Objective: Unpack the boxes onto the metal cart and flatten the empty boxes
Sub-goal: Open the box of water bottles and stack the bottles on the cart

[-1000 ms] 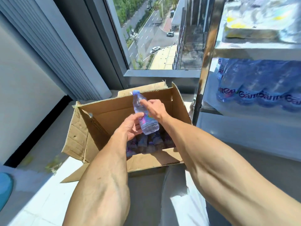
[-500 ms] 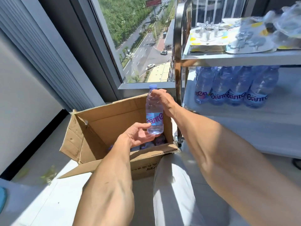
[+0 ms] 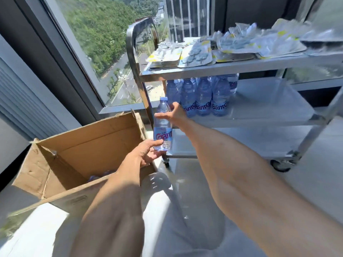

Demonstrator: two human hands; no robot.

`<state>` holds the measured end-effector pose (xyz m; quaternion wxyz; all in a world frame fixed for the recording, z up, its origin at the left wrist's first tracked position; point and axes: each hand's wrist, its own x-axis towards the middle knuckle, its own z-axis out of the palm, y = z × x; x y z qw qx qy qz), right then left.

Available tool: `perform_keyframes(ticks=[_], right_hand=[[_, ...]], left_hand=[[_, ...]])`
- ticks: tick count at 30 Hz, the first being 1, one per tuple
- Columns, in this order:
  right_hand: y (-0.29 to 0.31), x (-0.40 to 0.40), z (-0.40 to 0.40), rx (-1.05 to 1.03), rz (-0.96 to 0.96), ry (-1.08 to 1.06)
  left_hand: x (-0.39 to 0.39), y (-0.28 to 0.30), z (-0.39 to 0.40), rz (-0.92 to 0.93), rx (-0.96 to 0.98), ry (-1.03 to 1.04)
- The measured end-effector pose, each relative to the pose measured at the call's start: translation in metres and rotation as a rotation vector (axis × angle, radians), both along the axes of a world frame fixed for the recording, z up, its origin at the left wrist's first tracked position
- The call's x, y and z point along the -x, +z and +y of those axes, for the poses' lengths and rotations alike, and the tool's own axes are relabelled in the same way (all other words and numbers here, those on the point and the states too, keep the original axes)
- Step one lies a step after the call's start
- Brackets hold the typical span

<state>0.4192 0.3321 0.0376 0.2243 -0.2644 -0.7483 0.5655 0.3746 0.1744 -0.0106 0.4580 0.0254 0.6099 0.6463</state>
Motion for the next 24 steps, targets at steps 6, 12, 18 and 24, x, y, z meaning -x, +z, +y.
perform_keyframes(ticks=[6, 12, 18, 24], right_hand=[[-0.003, -0.057, 0.045, -0.084, -0.088, -0.246], [-0.002, -0.105, 0.077, -0.22, -0.147, -0.588], [-0.003, -0.133, 0.103, -0.221, -0.191, -0.909], [-0.005, -0.136, 0.131, -0.221, -0.065, -1.03]], left_hand=[[-0.029, 0.014, 0.064, 0.136, 0.257, -0.225], [-0.016, 0.024, 0.107, 0.563, 0.422, -0.006], [-0.014, 0.03, 0.131, 0.781, 0.543, 0.033], [-0.052, 0.023, 0.158, 1.154, 0.567, 0.013]])
